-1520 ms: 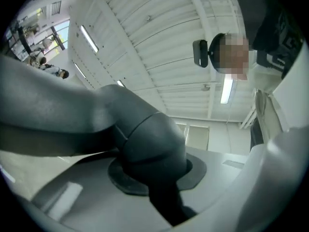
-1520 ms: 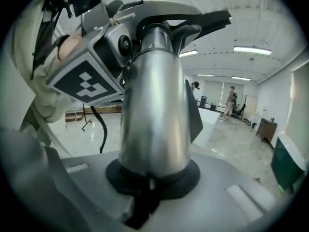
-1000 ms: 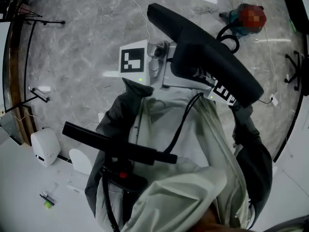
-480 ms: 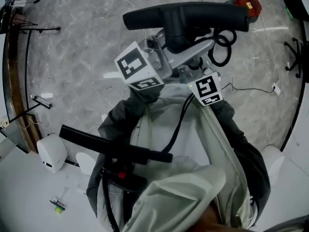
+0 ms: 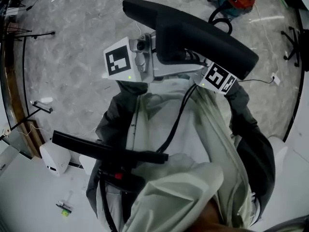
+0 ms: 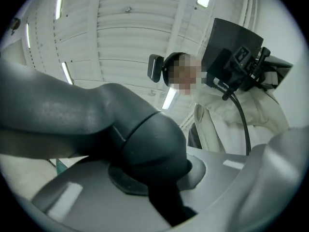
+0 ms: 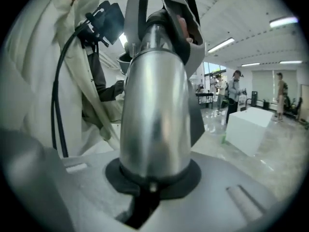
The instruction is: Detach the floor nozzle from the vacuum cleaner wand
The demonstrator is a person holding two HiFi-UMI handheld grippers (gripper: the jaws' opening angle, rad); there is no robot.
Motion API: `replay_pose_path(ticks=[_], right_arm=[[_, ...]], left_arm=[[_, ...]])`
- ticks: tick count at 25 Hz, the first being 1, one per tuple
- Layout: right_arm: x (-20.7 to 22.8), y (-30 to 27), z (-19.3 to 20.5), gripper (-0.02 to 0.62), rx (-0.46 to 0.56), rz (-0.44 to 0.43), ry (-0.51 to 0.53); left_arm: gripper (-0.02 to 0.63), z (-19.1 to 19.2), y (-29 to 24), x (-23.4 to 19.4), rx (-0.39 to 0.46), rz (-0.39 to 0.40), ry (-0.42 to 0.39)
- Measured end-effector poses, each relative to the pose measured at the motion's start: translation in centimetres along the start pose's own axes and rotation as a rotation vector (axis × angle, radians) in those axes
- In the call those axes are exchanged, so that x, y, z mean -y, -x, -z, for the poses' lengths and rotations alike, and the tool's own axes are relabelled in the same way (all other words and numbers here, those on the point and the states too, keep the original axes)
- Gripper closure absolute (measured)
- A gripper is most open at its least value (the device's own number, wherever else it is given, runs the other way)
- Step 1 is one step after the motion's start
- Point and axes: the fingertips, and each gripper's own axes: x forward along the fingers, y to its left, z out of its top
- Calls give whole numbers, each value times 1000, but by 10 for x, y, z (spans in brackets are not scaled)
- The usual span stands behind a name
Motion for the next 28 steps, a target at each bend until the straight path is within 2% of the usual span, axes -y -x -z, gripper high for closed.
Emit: replay_pose_path(ticks=[2,3,6,8,10,11,13,17,19,21,23,26,28], right_arm=[[1,3,6,546,-21,-32,-28],[6,4,8,546,-25,-5,-46],[29,1,11,548,-21,187,-86],[41,-3,9,549,-23,319,-94],[46,-10,5,549,-48,377,-89],[46,-14,1,549,-67,373,-85],[45,-23,-6,549,-117,303,-77],[41,-36,-17,549,-248,66,-78],[44,-39,-18,549,-299,22,-66],[48,-41,-16,549,-322,21,-48],[53,-41,-17,549,-314,56,-32],[64,-44,-23,548,-265,185,-13],[65,-43,-21,549,-237,247,-11]], left_arm=[[528,3,0,-10,32,-50,15],[528,3,0,-19,49,-104,21],[529,3,6,-44,68,-255,23],[529,0,14,-50,74,-284,31],[529,-8,24,-50,95,-265,37],[529,-14,30,-50,109,-257,36],[525,-28,46,-54,141,-280,30],[520,-50,83,-73,235,-428,18],[522,-55,100,-80,282,-506,10],[523,-55,108,-83,302,-563,-2],[528,-55,109,-84,297,-590,-14],[534,-57,107,-86,266,-615,-26],[535,-53,100,-84,242,-598,-19]])
